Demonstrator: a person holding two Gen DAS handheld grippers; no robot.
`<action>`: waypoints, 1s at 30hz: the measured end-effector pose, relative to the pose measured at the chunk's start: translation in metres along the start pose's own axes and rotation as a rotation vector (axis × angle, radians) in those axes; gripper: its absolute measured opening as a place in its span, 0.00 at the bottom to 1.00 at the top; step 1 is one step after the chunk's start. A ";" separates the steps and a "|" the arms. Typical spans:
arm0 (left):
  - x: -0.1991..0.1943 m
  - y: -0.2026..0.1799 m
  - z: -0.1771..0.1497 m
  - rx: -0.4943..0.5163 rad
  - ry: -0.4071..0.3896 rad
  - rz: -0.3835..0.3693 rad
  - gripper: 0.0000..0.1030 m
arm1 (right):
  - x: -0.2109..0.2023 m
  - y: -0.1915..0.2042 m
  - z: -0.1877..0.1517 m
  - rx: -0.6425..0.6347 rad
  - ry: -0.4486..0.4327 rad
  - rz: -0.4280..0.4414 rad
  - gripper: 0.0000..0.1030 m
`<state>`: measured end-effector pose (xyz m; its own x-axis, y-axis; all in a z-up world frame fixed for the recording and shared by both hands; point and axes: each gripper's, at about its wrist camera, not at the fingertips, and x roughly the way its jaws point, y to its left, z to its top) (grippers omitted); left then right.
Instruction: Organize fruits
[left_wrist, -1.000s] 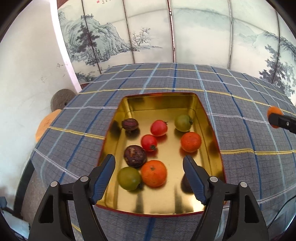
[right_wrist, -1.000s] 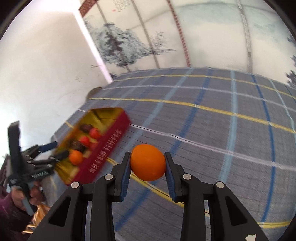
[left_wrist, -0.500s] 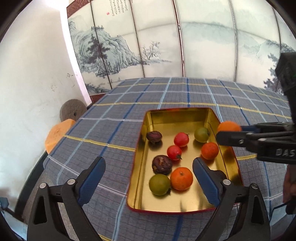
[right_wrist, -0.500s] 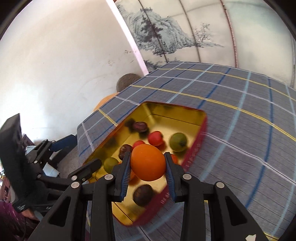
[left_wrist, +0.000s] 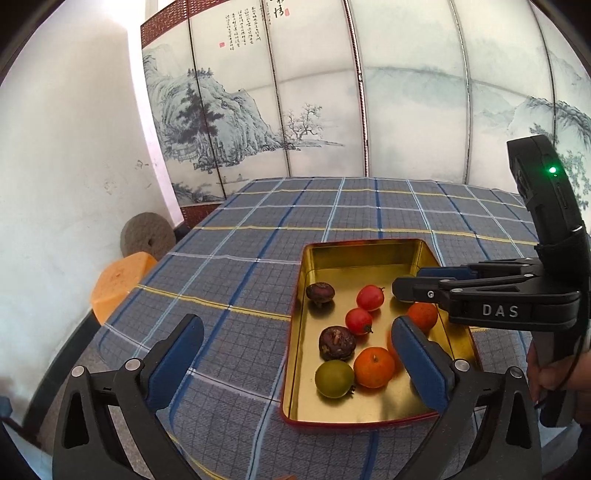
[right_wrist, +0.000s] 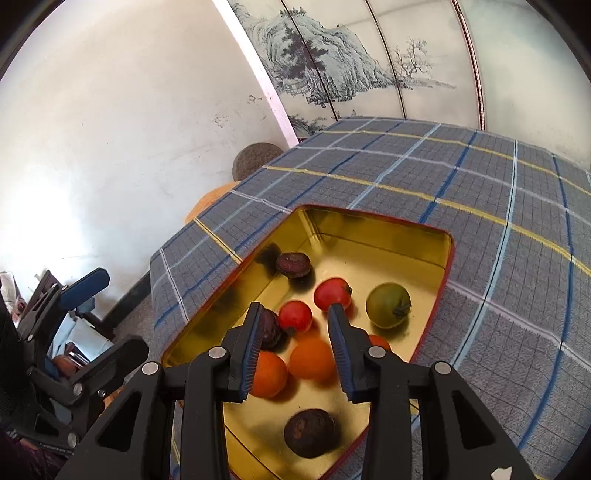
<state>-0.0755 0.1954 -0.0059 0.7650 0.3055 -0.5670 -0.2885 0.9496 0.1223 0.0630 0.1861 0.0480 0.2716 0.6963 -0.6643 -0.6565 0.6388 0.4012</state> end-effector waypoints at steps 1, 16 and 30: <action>-0.002 0.000 0.000 0.001 -0.004 -0.003 0.99 | -0.002 0.001 0.000 -0.005 -0.010 0.000 0.40; -0.061 0.006 0.012 -0.053 -0.138 -0.045 1.00 | -0.095 0.029 -0.017 -0.108 -0.203 -0.057 0.63; -0.102 0.002 0.015 -0.066 -0.182 -0.071 1.00 | -0.149 0.042 -0.042 -0.138 -0.276 -0.069 0.73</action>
<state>-0.1454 0.1672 0.0642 0.8744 0.2515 -0.4149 -0.2630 0.9643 0.0302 -0.0342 0.0954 0.1373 0.4875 0.7273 -0.4831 -0.7138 0.6506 0.2591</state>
